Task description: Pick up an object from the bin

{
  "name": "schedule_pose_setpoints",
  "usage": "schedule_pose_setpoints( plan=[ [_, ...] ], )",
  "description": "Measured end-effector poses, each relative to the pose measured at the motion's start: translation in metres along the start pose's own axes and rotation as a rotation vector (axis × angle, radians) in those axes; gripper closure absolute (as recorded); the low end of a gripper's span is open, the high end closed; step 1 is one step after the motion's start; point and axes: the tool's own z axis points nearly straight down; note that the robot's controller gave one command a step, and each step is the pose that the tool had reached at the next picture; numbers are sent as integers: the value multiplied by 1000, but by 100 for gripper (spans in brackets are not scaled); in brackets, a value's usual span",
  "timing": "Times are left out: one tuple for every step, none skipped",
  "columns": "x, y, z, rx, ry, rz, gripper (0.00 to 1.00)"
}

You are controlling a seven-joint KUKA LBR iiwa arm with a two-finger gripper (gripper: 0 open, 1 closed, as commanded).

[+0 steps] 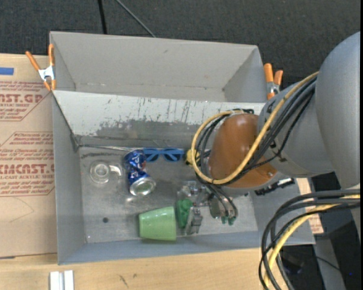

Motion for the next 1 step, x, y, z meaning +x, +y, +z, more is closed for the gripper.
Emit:
schedule_pose_setpoints(
  plan=[
    [0,0,-4,0,1,0,100]
  ],
)
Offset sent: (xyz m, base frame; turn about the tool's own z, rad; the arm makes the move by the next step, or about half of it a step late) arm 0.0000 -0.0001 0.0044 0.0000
